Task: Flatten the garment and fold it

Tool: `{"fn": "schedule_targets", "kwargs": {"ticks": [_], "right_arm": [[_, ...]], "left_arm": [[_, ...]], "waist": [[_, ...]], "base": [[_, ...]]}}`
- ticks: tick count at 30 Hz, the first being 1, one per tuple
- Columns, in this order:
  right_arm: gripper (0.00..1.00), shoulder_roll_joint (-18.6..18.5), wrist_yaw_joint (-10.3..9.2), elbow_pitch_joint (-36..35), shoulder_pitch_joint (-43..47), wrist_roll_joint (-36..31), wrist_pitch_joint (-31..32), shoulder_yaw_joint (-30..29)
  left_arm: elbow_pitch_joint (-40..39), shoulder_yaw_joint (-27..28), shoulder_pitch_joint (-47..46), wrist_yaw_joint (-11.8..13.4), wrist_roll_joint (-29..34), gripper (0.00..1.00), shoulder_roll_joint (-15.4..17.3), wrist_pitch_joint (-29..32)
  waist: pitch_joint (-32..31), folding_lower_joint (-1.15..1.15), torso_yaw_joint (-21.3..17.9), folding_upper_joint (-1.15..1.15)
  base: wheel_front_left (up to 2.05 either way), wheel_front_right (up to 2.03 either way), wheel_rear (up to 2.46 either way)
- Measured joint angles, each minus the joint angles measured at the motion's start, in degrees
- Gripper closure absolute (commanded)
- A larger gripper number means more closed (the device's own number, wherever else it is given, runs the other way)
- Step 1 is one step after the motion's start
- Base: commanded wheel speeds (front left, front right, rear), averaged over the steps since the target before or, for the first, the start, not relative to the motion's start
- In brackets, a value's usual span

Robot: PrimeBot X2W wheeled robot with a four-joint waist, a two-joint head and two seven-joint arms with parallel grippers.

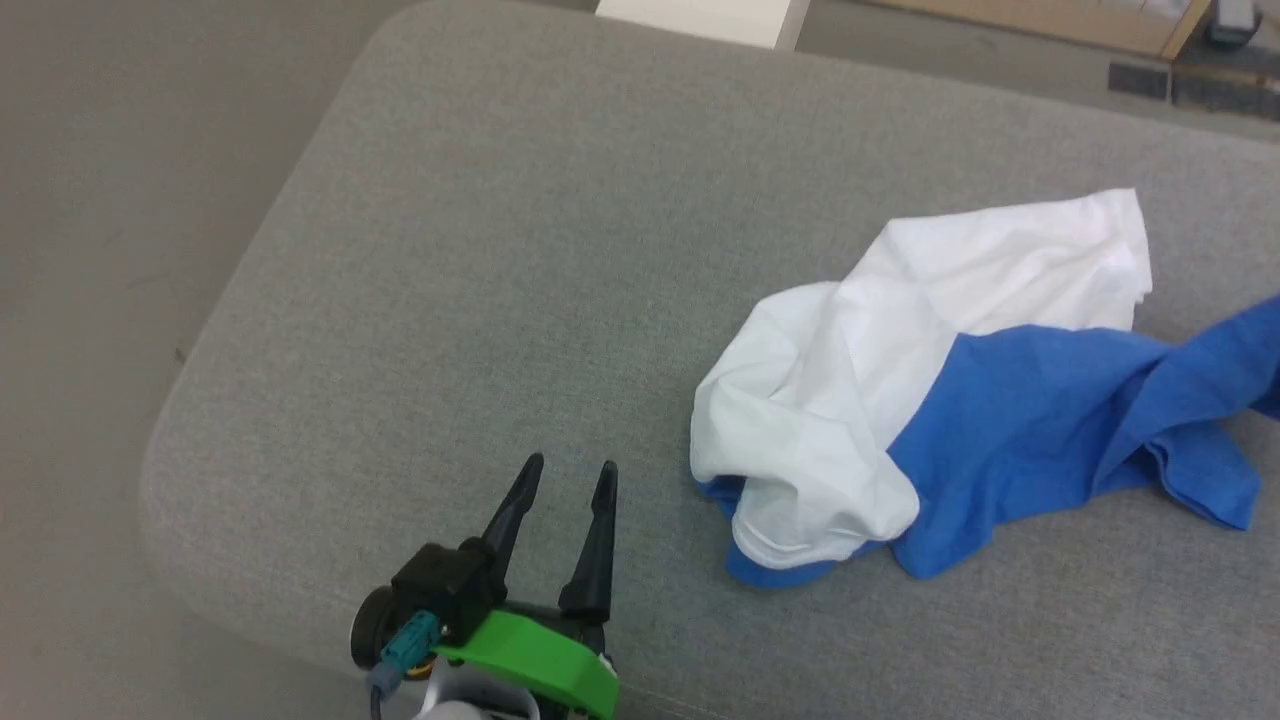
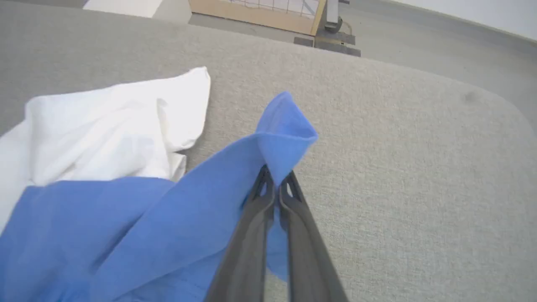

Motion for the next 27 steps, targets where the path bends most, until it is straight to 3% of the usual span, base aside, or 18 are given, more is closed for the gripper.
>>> {"fn": "schedule_targets", "kwargs": {"ticks": [5,11,20,23,24,27], "right_arm": [[1.00,1.7,0.00,-4.9,-7.0,2.4,0.3,9.3],[1.00,7.5,0.00,-6.0,-17.3,5.2,0.2,23.2],[1.00,22.4,0.01,4.8,-29.8,10.1,-7.0,37.8],[1.00,23.5,0.01,9.5,-31.5,12.5,-10.0,41.5],[1.00,23.0,0.00,13.2,-31.4,16.9,-12.4,47.5],[1.00,23.4,0.01,17.4,-30.1,20.2,-14.5,51.1]], "left_arm": [[0.1,0.5,2.2,0.1,0.0,0.00,0.0,0.0],[0.1,1.9,3.7,0.1,0.0,0.00,0.0,0.0],[0.3,1.6,4.1,-0.2,0.0,0.00,0.0,0.0],[0.7,0.7,4.1,-0.6,0.0,0.00,0.0,0.0],[1.3,-0.4,3.9,-0.6,-0.7,0.00,0.0,0.0],[1.6,-1.9,3.8,-0.6,-1.5,0.00,0.0,0.0]], "waist": [[-3.7,0.00,0.3,0.00],[-7.0,0.00,1.1,0.00],[-8.5,0.00,4.2,0.00],[-8.3,0.00,5.6,0.00],[-8.0,0.00,7.4,0.00],[-7.6,0.00,9.4,0.00]], "base": [[0.00,0.00,0.00],[0.00,0.00,0.00],[0.00,0.00,0.00],[0.00,0.00,0.00],[0.00,0.00,0.00],[0.00,0.00,0.00]]}}
